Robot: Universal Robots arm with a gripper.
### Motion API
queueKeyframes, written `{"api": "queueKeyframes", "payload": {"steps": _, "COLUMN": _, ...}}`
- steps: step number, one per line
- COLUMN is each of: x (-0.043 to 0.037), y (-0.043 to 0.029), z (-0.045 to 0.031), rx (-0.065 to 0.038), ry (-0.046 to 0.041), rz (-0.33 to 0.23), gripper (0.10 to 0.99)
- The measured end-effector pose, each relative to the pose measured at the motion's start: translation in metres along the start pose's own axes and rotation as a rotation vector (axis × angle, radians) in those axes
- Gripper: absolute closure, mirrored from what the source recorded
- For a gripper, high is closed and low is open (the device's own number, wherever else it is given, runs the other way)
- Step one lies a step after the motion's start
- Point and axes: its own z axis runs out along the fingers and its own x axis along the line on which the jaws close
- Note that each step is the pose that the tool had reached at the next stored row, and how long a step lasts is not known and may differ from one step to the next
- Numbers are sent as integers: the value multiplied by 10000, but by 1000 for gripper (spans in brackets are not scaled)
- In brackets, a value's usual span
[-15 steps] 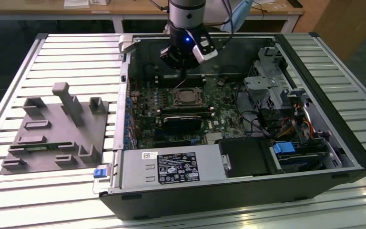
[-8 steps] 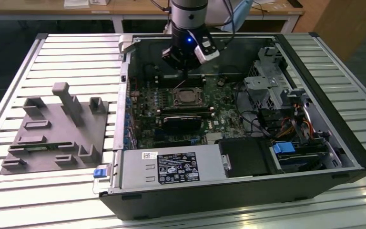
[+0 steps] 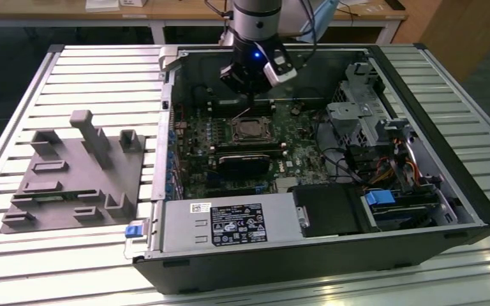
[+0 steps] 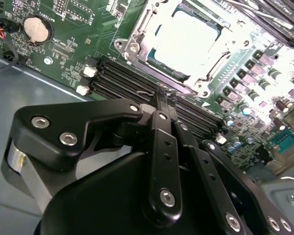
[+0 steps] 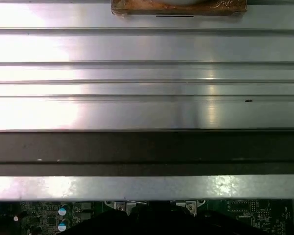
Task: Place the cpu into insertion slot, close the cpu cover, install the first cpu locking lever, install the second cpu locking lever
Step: 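Install the first cpu locking lever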
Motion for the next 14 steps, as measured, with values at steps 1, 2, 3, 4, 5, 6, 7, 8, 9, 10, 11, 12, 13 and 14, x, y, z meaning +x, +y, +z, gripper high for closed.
{"api": "queueKeyframes", "payload": {"steps": 1, "x": -7, "y": 2, "z": 7, "rx": 0, "ry": 0, "rz": -1, "gripper": 980}}
{"api": "queueKeyframes", "payload": {"steps": 2, "x": -13, "y": 3, "z": 15, "rx": -2, "ry": -1, "rz": -1, "gripper": 980}}
{"api": "queueKeyframes", "payload": {"steps": 3, "x": -20, "y": 4, "z": 23, "rx": -2, "ry": 0, "rz": -2, "gripper": 980}}
{"api": "queueKeyframes", "payload": {"steps": 4, "x": -28, "y": 4, "z": 31, "rx": -2, "ry": -1, "rz": -3, "gripper": 980}}
{"api": "queueKeyframes", "payload": {"steps": 5, "x": -37, "y": 4, "z": 40, "rx": -2, "ry": -1, "rz": -3, "gripper": 980}}
{"api": "queueKeyframes", "payload": {"steps": 6, "x": -47, "y": 4, "z": 50, "rx": -2, "ry": 0, "rz": -3, "gripper": 980}}
{"api": "queueKeyframes", "payload": {"steps": 7, "x": -55, "y": 4, "z": 59, "rx": -2, "ry": -1, "rz": -5, "gripper": 980}}
{"api": "queueKeyframes", "payload": {"steps": 8, "x": -64, "y": 3, "z": 69, "rx": -1, "ry": 0, "rz": -5, "gripper": 980}}
{"api": "queueKeyframes", "payload": {"steps": 9, "x": -72, "y": 3, "z": 80, "rx": -1, "ry": 0, "rz": -5, "gripper": 980}}
{"api": "queueKeyframes", "payload": {"steps": 10, "x": -78, "y": 3, "z": 90, "rx": -1, "ry": 0, "rz": -5, "gripper": 980}}
{"api": "queueKeyframes", "payload": {"steps": 11, "x": -85, "y": 3, "z": 100, "rx": -2, "ry": 0, "rz": -6, "gripper": 980}}
{"api": "queueKeyframes", "payload": {"steps": 12, "x": -93, "y": 3, "z": 110, "rx": -1, "ry": 0, "rz": -7, "gripper": 980}}
{"api": "queueKeyframes", "payload": {"steps": 13, "x": -101, "y": 3, "z": 120, "rx": -1, "ry": 0, "rz": -7, "gripper": 980}}
{"api": "queueKeyframes", "payload": {"steps": 14, "x": -106, "y": 3, "z": 131, "rx": -2, "ry": 0, "rz": -8, "gripper": 980}}
